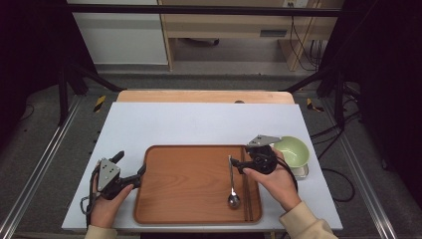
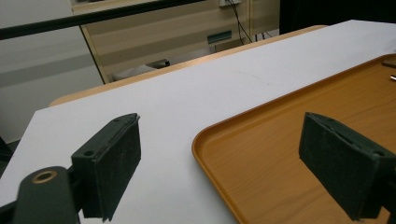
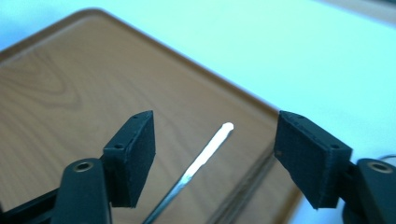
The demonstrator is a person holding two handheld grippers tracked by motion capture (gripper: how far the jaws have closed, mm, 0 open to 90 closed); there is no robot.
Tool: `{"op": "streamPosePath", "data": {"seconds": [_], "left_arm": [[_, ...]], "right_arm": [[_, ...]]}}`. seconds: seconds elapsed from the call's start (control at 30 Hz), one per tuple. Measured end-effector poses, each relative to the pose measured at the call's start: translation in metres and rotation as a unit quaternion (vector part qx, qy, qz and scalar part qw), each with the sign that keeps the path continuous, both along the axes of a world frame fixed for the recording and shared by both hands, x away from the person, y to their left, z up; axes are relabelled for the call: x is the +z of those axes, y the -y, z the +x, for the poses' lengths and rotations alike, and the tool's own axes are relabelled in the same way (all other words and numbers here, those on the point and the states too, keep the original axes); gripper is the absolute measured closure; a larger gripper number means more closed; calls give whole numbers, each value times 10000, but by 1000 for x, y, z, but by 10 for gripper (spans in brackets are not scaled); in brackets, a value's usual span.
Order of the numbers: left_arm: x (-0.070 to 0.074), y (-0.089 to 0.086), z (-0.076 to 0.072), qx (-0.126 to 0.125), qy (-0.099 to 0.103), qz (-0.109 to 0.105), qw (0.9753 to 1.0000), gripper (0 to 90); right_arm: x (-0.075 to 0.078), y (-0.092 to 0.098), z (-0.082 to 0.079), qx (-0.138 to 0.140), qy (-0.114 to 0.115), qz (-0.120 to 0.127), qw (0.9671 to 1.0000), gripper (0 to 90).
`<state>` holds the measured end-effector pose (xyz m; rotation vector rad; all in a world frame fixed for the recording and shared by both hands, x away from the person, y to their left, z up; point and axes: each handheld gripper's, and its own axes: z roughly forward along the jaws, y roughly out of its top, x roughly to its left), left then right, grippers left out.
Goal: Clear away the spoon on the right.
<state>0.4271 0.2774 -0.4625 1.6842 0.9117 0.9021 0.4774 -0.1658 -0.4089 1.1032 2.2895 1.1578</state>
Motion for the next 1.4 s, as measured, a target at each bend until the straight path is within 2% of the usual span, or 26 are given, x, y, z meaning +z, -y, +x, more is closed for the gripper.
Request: {"op": "streamPosePath", "data": {"seconds": [0.17,0.37,0.47,0.63,0.73,0.8,0.93,1.03,1.23,1.4], "left_arm": [[0,0,0,9,4,2,10000,122],[0,0,0,15,43,-19,10000,121],[0,-1,0,20,64,-33,10000,119],[1,-1,-1,68,109,-78,9999,116],[1,-1,-2,69,135,-79,9999,116],[1,0,-2,69,154,-85,9998,115],[1,0,-2,52,165,-96,9998,115],[1,1,-1,26,166,-93,9998,114],[0,3,-1,13,157,-86,9998,114],[0,4,0,-10,149,-49,9999,114]], "right_arm": [[11,21,-2,-288,338,236,9987,226],[17,46,-2,-622,546,486,9954,173],[17,53,-1,-679,636,488,9945,135],[18,60,-2,-780,899,564,9913,130],[19,66,-2,-880,973,631,9894,131],[20,70,-3,-908,940,546,9899,127],[24,82,-5,-1032,955,442,9891,126],[25,93,-6,-1184,971,416,9873,123],[26,121,-9,-1500,966,190,9838,135],[21,136,-9,-1702,920,114,9810,164]]}}
